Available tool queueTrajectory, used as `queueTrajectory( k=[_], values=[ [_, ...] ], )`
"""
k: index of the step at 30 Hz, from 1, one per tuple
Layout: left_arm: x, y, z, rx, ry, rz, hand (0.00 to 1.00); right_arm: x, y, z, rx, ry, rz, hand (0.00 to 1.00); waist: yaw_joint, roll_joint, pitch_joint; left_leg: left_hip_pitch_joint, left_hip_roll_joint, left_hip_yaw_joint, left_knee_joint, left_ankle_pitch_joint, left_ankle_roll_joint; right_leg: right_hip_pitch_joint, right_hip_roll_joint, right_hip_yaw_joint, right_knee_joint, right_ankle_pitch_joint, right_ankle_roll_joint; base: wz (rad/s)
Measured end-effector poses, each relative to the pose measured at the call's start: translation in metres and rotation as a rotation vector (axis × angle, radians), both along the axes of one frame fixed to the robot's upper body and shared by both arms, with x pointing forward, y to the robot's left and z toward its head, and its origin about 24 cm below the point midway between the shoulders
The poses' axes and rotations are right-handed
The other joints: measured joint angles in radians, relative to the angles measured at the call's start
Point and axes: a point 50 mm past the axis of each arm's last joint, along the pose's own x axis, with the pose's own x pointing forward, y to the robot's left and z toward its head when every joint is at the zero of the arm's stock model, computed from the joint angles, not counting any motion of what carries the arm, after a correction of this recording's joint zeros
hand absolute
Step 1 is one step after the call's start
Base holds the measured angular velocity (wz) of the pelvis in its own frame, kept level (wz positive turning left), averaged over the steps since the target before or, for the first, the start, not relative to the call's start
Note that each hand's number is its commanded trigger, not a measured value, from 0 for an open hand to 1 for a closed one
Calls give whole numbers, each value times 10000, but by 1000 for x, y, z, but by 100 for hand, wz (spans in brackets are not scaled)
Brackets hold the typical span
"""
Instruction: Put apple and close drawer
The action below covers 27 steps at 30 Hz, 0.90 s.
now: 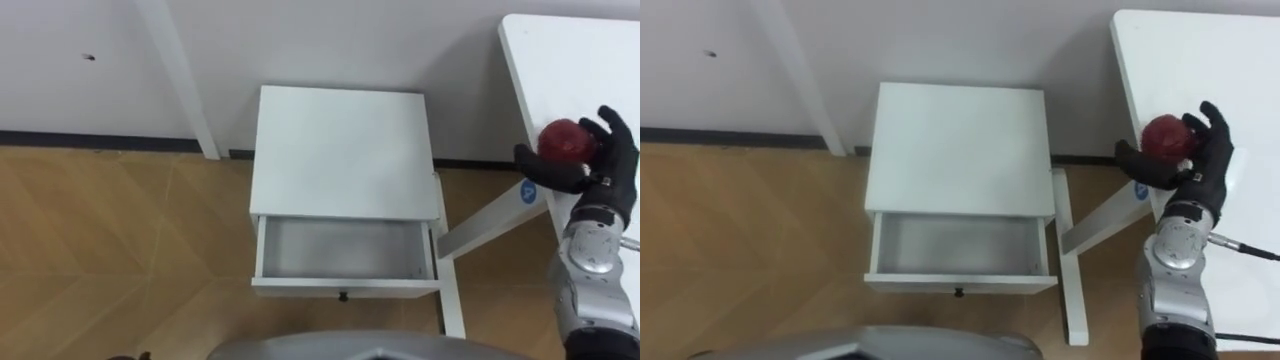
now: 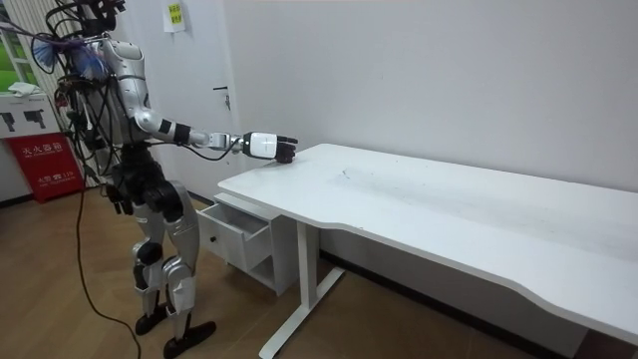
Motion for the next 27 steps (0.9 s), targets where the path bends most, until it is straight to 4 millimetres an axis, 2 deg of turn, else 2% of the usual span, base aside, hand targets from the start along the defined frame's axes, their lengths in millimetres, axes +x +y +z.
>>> queueTrajectory(
  k=[8, 22, 27],
  values=[
    [3, 0, 1, -4, -133, -15, 0, -1, 0, -4, -19, 264, 174, 100, 0, -74, -44, 3, 2, -63, 1, -1, -1, 23, 6, -18, 6, 0, -1, 0],
    [11, 0, 1, -17, -366, -76, 0, 1, 2, -4, -300, 429, 655, 100, 11, -44, 6, -12, 1, -83, 0, -2, -2, 13, 3, -43, 15, 0, 0, 0],
    [11, -3, 0, -140, -294, -292, 0, 6, 7, -1, -620, 561, 1427, 100, 2, -19, 16, -16, -9, -66, -31, -2, -2, 1, 7, -29, 0, 0, 0, 0]
  ],
)
